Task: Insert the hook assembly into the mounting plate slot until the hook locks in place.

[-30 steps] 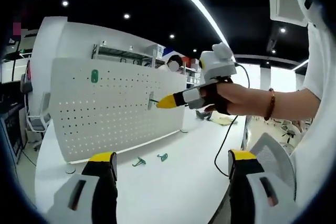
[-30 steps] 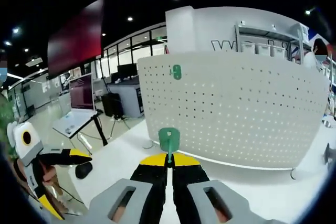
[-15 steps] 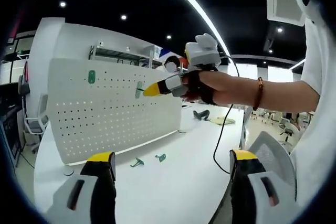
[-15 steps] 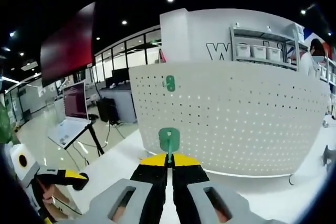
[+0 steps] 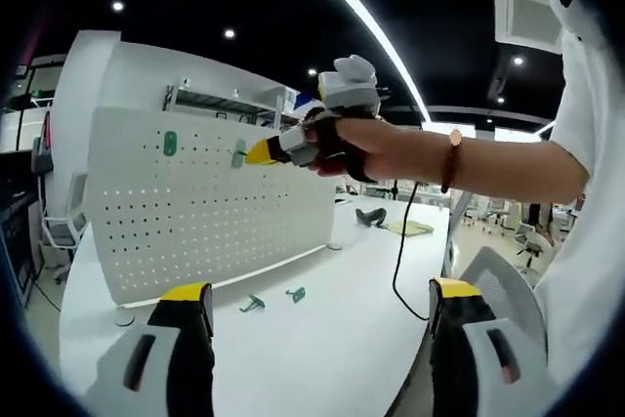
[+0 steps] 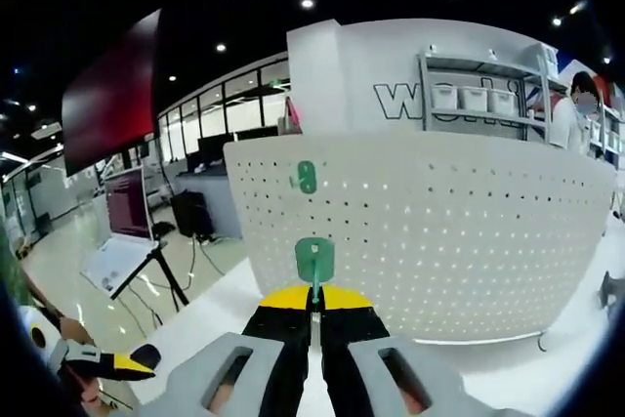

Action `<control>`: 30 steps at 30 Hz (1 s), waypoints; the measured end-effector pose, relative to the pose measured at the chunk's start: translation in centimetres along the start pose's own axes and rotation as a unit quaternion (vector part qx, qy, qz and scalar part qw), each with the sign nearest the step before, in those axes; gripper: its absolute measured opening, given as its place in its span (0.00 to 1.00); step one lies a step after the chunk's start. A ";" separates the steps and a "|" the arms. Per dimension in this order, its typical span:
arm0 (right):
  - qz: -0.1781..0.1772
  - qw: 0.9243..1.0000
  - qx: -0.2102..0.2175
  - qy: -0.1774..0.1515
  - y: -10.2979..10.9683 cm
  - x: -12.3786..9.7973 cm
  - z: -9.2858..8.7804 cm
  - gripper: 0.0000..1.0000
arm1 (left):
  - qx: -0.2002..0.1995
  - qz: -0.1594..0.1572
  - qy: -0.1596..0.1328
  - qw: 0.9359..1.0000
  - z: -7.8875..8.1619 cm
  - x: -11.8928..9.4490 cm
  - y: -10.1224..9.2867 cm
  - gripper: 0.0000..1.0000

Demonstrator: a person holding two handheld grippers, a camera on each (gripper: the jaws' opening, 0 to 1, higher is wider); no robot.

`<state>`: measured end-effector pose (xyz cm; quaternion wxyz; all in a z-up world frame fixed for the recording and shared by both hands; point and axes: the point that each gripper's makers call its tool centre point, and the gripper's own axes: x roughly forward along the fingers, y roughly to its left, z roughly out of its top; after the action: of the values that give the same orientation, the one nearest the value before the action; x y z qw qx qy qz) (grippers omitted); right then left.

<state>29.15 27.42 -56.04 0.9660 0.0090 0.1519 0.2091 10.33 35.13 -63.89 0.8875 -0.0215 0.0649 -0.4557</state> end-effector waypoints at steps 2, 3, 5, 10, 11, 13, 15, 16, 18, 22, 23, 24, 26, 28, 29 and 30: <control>-0.007 1.000 0.004 0.002 -0.2 0.5 0.3 0.01 | -0.002 0.000 0.002 1.000 -0.2 -0.1 0.1 0.94; -0.009 1.000 0.007 0.002 -0.2 0.8 0.6 0.01 | -0.002 0.001 0.002 1.000 -0.2 -0.2 0.2 0.94; -0.014 1.000 0.014 0.003 -0.4 1.3 0.9 0.01 | -0.003 0.002 0.001 1.000 -0.1 -0.2 0.5 0.94; -0.022 1.000 0.021 0.002 -0.5 2.1 1.4 0.01 | -0.002 0.006 0.000 1.000 0.1 -0.6 1.0 0.94; -0.024 0.999 0.022 0.002 -0.6 2.4 1.6 0.01 | -0.002 0.007 -0.002 1.000 0.2 -0.7 1.1 0.94; -0.027 0.999 0.025 0.002 -0.6 2.7 1.6 0.01 | -0.001 0.007 -0.004 1.000 0.2 -0.7 1.4 0.94; -0.032 0.999 0.028 0.001 -0.6 3.1 1.9 0.01 | -0.001 0.012 0.001 1.000 0.0 -0.8 1.6 0.95; -0.033 0.999 0.028 0.001 -0.7 3.2 2.1 0.01 | 0.001 0.012 0.001 1.000 0.0 -0.8 1.6 0.95; -0.036 0.999 0.031 -0.003 -0.7 3.5 2.5 0.01 | 0.000 0.012 0.000 1.000 -0.1 -0.9 1.7 0.95; -0.042 0.999 0.028 -0.003 -0.9 4.3 3.3 0.01 | 0.000 0.013 0.001 1.000 -0.1 -1.0 1.9 0.94; -0.044 0.999 0.028 -0.004 -1.0 4.5 3.5 0.01 | -0.001 0.013 -0.002 1.000 0.0 -1.0 1.9 0.94; -0.045 0.998 0.031 -0.005 -1.1 4.7 3.8 0.01 | -0.002 0.013 -0.003 1.000 0.0 -1.0 2.0 0.94; -0.048 0.998 0.033 -0.006 -1.2 5.0 4.1 0.01 | -0.003 0.017 -0.002 1.000 -0.1 -1.0 2.1 0.94; -0.048 0.998 0.036 -0.007 -1.3 5.3 4.3 0.01 | -0.005 0.017 -0.003 1.000 -0.1 -0.9 2.2 0.94; -0.049 0.998 0.036 -0.007 -1.3 5.4 4.4 0.01 | -0.006 0.017 -0.003 1.000 -0.1 -0.9 2.2 0.94; -0.050 0.998 0.036 -0.006 -1.3 5.6 4.5 0.01 | -0.006 0.017 -0.004 1.000 -0.1 -0.9 2.2 0.94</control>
<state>35.83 28.68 -53.51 0.9752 0.0372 0.1536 0.1549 11.52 37.15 -64.13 0.8953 -0.0274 0.0647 -0.4398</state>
